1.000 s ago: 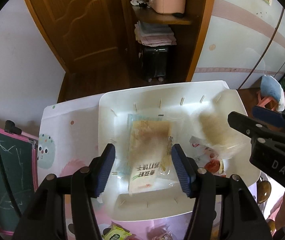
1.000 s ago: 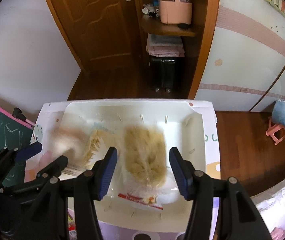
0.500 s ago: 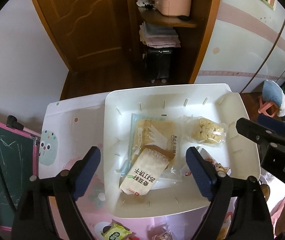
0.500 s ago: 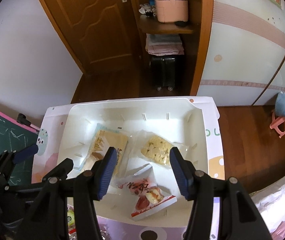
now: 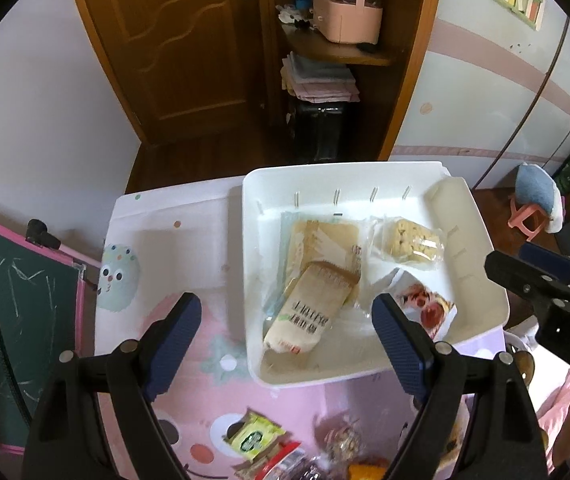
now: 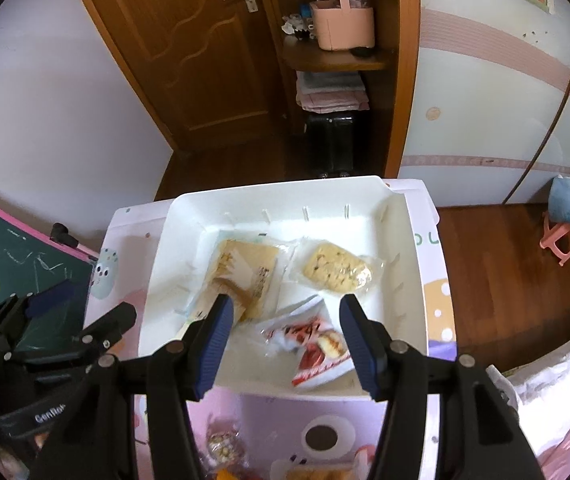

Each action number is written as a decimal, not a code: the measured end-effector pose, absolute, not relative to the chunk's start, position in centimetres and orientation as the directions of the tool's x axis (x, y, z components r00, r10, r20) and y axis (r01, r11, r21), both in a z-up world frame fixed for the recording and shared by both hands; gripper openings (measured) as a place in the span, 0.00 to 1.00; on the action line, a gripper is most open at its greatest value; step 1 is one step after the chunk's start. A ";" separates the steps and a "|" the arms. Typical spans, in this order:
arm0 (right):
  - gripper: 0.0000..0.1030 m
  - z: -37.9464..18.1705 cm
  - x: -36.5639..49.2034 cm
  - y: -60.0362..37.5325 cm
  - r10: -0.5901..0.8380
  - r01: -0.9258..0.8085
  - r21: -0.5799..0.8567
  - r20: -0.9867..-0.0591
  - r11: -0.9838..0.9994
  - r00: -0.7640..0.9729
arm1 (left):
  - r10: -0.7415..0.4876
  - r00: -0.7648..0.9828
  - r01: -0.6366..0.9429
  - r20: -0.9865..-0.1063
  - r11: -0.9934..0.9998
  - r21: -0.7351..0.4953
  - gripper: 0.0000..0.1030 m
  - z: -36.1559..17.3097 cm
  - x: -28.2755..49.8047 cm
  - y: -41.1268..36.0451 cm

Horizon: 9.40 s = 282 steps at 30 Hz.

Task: Organize snacks
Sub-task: 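Withdraw both tools from the basket toward the remaining snacks, then grasp the OATS bar with the left tool while the right tool grasps the blue wrapper, then carry the OATS bar and blue-wrapped snack into the white basket and open both tools, then withdraw both tools from the basket toward the remaining snacks, then grasp the green square pack with the left tool while the right tool grasps the clear tray of yellow balls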

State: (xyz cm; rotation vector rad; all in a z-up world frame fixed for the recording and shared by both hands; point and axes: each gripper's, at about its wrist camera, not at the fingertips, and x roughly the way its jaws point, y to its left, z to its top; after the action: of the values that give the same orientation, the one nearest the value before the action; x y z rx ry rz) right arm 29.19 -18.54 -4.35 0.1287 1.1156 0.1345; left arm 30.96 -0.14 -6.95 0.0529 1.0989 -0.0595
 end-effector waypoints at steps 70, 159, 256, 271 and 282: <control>0.41 -22.3 12.4 -28.3 0.000 -0.056 -0.006 -0.995 0.998 0.104 | -0.148 0.142 0.102 -0.979 0.986 -0.134 0.67 -25.4 12.1 -6.6; 0.24 -4.6 31.2 -21.3 0.127 -0.206 0.026 -0.862 0.978 0.492 | -0.005 0.521 0.064 -0.853 0.997 0.033 0.51 -6.2 35.7 -7.0; 0.90 -18.2 11.7 -19.9 0.048 0.014 0.051 -0.984 0.999 0.172 | 0.021 0.128 0.199 -0.992 0.979 0.047 0.88 -24.2 21.8 7.1; 1.00 -22.2 13.7 -19.3 0.017 -0.029 0.014 -0.995 0.999 0.102 | 0.046 0.059 0.220 -0.997 0.974 0.058 0.80 -27.9 23.9 6.7; 1.00 -22.8 15.5 -19.1 0.008 -0.059 0.003 -0.996 0.998 0.087 | -0.027 0.047 0.218 -0.999 0.976 -0.016 0.48 -27.5 24.0 5.4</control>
State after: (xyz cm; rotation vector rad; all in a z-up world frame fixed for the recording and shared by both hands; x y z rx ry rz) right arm 15.54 -19.14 -22.82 -0.0415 1.4835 0.0505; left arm 23.99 5.44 -27.51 0.1543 1.5141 -0.1885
